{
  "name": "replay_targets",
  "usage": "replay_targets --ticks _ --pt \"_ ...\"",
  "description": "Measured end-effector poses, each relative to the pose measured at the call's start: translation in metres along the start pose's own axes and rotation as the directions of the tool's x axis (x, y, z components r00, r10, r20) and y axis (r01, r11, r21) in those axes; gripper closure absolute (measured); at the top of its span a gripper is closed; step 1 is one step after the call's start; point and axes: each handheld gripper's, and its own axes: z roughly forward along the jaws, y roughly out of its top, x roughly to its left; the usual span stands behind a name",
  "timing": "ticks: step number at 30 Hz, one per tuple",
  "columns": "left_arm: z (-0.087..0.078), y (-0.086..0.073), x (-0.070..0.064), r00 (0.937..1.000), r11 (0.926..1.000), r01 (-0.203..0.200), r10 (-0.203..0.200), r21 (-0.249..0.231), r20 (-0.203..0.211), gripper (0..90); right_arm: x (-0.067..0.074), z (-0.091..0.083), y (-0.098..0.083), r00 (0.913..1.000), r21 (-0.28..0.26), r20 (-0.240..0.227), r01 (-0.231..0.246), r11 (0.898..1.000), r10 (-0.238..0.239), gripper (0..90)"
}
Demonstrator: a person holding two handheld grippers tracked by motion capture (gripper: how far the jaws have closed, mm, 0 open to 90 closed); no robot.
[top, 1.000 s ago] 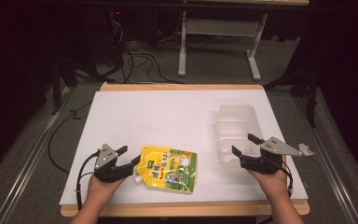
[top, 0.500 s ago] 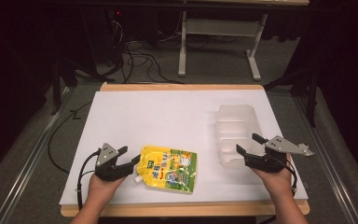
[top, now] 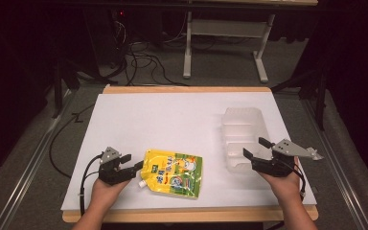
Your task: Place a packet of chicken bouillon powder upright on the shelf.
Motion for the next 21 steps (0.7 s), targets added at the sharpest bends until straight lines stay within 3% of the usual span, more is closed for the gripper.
replay_targets --ticks 3,6,9,16,19,20,21 --pt "0.002 -0.004 0.002 0.9975 0.996 0.07 -0.071 0.054 -0.001 42.2 0.0 0.001 0.0 1.0 0.004 0.0 0.006 1.0 -0.006 27.2" --pt "0.002 -0.006 0.002 0.9955 0.9925 0.094 -0.094 0.077 -0.006 45.0 0.0 0.001 0.0 0.9999 0.004 -0.001 0.012 1.0 -0.012 27.5" --pt "0.002 -0.011 0.001 0.9906 0.9827 0.136 -0.136 0.126 -0.003 48.3 0.001 0.001 0.0 0.9999 0.005 -0.002 0.014 1.0 -0.014 27.9" --pt "0.004 -0.015 0.001 0.9843 0.9756 0.176 -0.173 0.132 -0.036 53.7 0.001 0.0 0.0 0.9999 0.004 -0.003 0.013 1.0 -0.013 28.5" --pt "0.003 -0.014 0.002 0.9689 0.9576 0.247 -0.245 0.148 -0.034 58.9 0.002 0.001 0.0 0.9999 0.005 -0.002 0.015 1.0 -0.015 28.6" --pt "0.003 -0.014 0.002 0.9689 0.9576 0.247 -0.245 0.148 -0.034 60.5 0.002 0.001 0.0 0.9999 0.005 -0.002 0.015 1.0 -0.015 28.6" --pt "0.003 -0.015 0.001 0.9644 0.952 0.264 -0.262 0.154 -0.035 61.3 0.002 0.001 0.0 0.9999 0.005 -0.002 0.016 1.0 -0.016 28.7"
